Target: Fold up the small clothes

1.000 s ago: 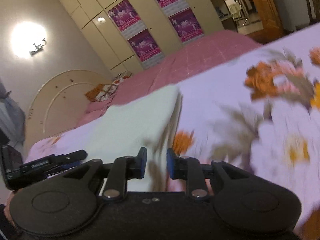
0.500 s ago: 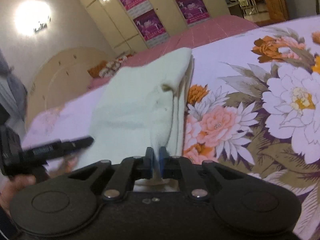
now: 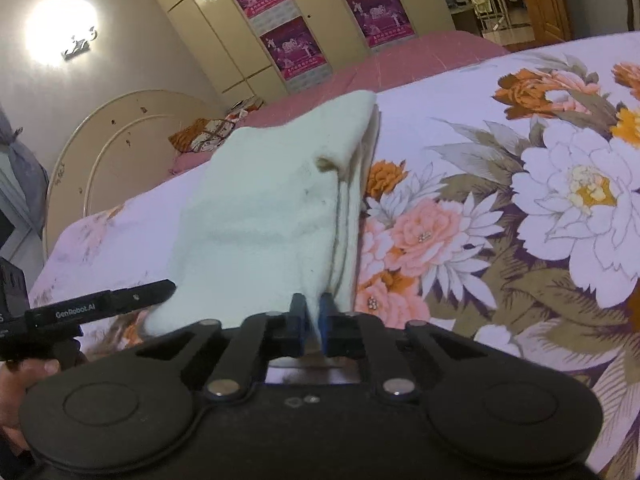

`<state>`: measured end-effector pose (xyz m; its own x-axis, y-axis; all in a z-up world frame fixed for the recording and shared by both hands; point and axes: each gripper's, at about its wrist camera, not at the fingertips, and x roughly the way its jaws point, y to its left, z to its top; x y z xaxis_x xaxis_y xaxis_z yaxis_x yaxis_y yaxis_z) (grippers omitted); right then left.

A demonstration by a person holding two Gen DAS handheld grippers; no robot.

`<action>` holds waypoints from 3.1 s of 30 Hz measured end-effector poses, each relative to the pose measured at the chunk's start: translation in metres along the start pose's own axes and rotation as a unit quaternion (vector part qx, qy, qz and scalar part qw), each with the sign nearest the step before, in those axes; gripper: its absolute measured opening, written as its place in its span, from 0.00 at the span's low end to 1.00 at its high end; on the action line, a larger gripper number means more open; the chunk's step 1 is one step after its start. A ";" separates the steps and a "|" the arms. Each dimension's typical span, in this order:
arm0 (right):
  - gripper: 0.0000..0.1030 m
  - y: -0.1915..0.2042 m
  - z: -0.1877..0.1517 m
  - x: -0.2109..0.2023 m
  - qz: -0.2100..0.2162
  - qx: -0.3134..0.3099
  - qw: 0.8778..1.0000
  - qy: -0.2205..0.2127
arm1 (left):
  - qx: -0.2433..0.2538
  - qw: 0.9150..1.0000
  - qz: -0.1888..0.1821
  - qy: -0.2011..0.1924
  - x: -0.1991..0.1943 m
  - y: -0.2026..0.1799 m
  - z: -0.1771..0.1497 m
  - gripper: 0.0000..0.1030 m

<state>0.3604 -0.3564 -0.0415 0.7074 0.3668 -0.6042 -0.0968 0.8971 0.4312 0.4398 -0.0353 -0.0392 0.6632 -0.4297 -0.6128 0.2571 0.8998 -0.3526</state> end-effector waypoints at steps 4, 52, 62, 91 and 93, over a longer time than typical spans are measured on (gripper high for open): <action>0.05 0.002 -0.002 -0.021 -0.014 -0.009 1.000 -0.007 | 0.020 1.000 0.002 0.012 -0.004 -0.007 -0.012 0.62; 0.52 -0.044 0.077 0.071 0.009 0.076 0.997 -0.008 | -0.048 0.998 -0.030 0.030 0.071 0.007 0.065 0.62; 0.55 -0.034 0.085 0.076 -0.001 0.049 0.999 0.016 | -0.031 0.998 -0.040 0.037 0.084 -0.006 0.069 0.53; 0.27 0.024 0.080 0.068 -0.063 -0.061 0.996 -0.014 | 0.046 0.999 -0.020 0.022 0.064 -0.030 0.079 0.34; 0.27 0.038 0.079 0.059 -0.066 -0.077 0.995 -0.022 | 0.050 0.998 -0.017 0.014 0.049 -0.031 0.083 0.34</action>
<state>0.4543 -0.3204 -0.0080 0.7513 0.2351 -0.6166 -0.1051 0.9651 0.2400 0.5225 -0.0777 0.0000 0.6326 -0.4617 -0.6219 0.3501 0.8866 -0.3021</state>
